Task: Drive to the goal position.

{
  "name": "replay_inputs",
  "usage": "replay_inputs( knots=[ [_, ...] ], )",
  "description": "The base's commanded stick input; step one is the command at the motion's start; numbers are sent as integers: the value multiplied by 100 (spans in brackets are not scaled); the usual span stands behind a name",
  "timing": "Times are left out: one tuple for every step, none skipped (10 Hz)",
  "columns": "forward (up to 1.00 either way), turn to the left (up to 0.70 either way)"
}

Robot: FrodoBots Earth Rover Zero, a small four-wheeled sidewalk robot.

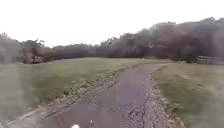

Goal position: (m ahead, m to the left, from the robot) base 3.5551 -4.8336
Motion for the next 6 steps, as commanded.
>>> replay_inputs(
  knots=[
    [85, -9],
    [85, -34],
    [85, -34],
    [85, -34],
    [85, -34],
    [85, -34]
  ],
)
